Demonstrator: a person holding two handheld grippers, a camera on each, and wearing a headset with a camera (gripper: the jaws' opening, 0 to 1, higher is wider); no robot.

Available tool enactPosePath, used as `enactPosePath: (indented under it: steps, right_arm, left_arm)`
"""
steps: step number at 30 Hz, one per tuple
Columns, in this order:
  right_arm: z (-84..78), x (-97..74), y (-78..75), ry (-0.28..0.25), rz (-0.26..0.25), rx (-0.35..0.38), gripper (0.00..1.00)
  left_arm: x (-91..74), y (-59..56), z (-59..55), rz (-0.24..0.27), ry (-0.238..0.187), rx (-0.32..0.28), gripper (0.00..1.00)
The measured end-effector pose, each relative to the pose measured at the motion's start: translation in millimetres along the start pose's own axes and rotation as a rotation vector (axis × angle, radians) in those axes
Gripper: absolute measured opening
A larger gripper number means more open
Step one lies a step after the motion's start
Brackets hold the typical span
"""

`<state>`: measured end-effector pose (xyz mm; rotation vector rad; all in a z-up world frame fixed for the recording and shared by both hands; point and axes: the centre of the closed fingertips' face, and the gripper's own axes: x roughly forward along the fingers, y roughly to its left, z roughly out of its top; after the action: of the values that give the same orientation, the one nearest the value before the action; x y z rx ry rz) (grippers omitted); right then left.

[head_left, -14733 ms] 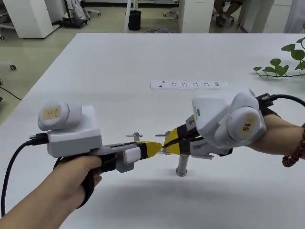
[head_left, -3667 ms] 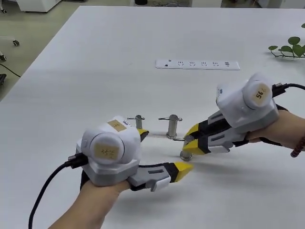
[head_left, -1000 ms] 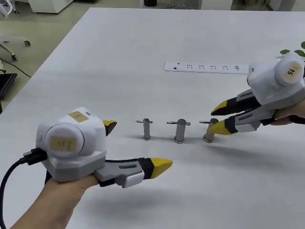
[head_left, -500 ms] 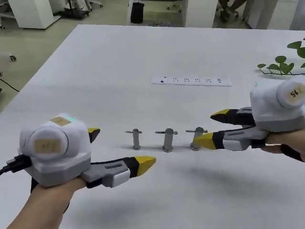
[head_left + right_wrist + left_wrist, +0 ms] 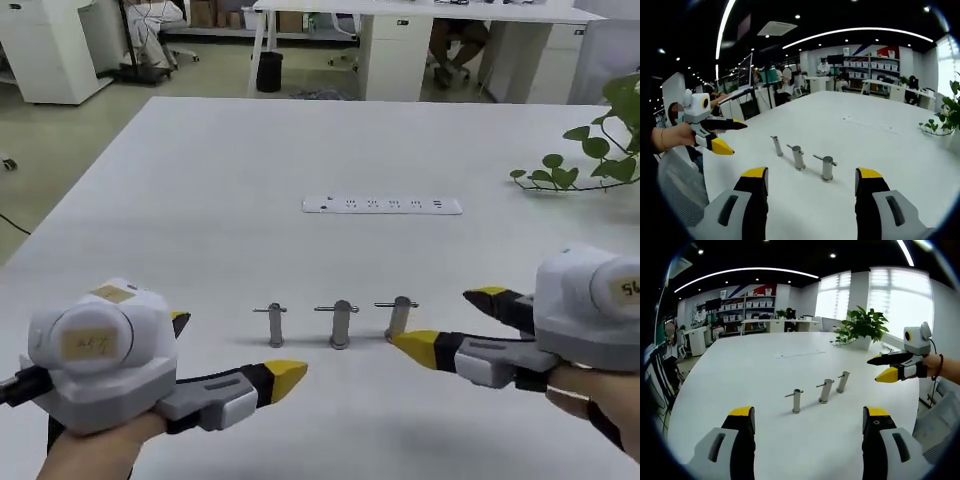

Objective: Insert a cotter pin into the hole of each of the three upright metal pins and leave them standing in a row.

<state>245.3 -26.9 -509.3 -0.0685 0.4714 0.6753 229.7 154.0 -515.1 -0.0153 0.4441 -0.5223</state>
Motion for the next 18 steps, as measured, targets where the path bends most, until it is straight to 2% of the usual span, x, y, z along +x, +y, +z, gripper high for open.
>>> enactPosePath:
  steps: [2, 6, 8, 13, 18]
  right_arm:
    - [0.2, -2.9, 2.0, -0.042, -0.010, 0.090, 0.67]
    - [-2.0, -10.2, -0.7, -0.072, -0.043, 0.127, 0.68]
    - [-2.9, -14.3, 1.3, -0.085, -0.043, 0.149, 0.68]
    - [-10.3, -21.3, 1.9, -0.080, -0.086, 0.141, 0.68]
    - [-14.0, -23.4, 9.6, -0.072, -0.077, 0.125, 0.68]
  left_arm:
    - [-2.6, -0.5, -2.2, 0.004, 0.001, -0.006, 0.87]
    - [-6.9, -1.6, -5.2, 0.006, -0.002, -0.018, 0.86]
    - [-9.4, -2.8, -6.2, 0.009, -0.007, -0.021, 0.86]
    - [-11.9, -4.4, -7.3, 0.014, -0.004, -0.019, 0.85]
    - [-14.8, -6.2, -8.3, 0.020, -0.006, -0.021, 0.85]
